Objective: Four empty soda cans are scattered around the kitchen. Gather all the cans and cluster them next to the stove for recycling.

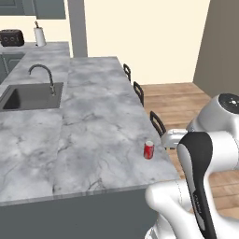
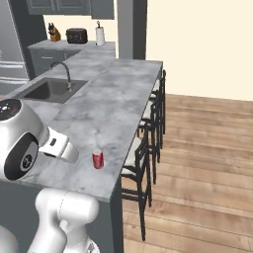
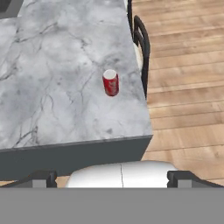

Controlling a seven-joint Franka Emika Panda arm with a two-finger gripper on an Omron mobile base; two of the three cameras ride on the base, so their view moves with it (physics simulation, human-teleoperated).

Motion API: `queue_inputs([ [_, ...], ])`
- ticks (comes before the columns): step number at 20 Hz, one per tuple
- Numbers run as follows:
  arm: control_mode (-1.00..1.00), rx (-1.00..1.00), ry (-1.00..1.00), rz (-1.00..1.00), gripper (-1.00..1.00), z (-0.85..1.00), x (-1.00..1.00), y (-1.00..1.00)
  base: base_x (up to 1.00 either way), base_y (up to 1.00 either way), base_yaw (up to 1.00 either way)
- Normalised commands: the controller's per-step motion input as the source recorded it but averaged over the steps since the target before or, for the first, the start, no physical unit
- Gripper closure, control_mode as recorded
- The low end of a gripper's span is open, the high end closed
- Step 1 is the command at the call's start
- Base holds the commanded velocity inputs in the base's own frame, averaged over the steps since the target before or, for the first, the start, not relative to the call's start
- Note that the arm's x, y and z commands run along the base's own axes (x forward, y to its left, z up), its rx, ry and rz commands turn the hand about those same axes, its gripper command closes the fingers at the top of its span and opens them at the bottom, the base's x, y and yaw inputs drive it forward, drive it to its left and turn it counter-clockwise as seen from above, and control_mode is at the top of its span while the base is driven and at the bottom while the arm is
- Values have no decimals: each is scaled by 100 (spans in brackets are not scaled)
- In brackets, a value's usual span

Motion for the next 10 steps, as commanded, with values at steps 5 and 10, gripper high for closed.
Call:
queue_inputs([
  [5,-100,0,4,4,-100,0,9,0,2,0,0],
  [10,-100,0,14,8,-100,9,7,-2,0,0,0],
])
